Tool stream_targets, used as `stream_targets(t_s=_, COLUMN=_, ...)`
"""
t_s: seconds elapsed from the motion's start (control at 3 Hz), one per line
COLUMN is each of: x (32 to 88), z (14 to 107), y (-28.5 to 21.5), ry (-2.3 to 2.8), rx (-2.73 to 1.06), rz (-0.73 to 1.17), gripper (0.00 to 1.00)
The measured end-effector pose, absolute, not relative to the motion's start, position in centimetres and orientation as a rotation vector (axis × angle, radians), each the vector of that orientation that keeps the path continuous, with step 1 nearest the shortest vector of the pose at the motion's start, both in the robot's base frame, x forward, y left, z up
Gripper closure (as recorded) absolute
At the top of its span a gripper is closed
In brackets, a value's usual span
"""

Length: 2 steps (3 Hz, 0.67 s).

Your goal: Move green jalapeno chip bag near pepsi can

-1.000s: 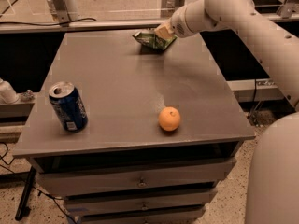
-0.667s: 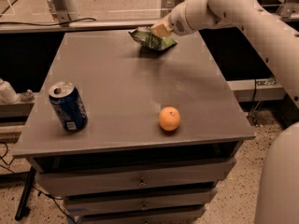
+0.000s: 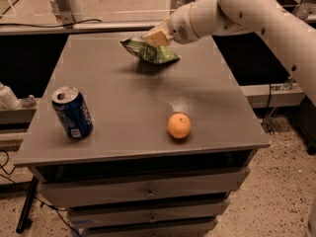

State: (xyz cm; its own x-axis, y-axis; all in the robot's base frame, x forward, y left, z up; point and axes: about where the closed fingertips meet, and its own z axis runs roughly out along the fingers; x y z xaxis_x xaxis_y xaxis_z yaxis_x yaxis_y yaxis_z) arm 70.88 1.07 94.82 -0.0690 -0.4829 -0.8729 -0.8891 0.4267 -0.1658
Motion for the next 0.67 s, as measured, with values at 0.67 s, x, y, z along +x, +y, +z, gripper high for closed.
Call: stream_targets(t_s=0.67, x=62.4, z=92.4, y=2.2, ry=1.748, rx=-1.263, rz=0.677, gripper=1.00)
